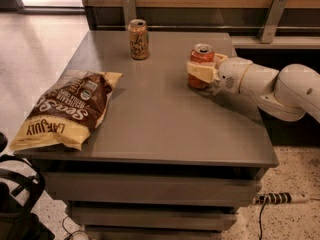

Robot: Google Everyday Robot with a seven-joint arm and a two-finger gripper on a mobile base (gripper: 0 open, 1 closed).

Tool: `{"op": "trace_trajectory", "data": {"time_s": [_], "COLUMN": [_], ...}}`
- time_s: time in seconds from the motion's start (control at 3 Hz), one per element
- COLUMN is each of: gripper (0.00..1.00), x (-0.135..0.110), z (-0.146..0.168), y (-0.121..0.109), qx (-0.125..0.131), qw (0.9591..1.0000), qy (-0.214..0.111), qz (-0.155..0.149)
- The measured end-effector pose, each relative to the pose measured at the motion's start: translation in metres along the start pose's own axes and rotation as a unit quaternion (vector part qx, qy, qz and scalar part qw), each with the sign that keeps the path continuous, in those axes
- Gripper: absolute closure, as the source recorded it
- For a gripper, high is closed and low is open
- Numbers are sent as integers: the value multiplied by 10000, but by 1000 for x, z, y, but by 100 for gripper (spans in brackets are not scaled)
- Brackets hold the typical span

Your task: Knock coke can over

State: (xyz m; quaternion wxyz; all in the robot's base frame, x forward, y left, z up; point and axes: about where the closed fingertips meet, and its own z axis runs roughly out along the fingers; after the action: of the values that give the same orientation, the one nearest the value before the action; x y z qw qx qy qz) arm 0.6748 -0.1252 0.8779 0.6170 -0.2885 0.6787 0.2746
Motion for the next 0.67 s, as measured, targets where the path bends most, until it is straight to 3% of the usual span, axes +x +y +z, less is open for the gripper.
{"op": "trace_trajectory", "data": {"time_s": [0.33,0.67], "gripper": [100,100], "x": [-3,-14], "z": [0,-9], "y": [0,-10], "qx": [-38,-9], "qw": [9999,9987], "qy": [99,454], "qz": [-49,-230]}}
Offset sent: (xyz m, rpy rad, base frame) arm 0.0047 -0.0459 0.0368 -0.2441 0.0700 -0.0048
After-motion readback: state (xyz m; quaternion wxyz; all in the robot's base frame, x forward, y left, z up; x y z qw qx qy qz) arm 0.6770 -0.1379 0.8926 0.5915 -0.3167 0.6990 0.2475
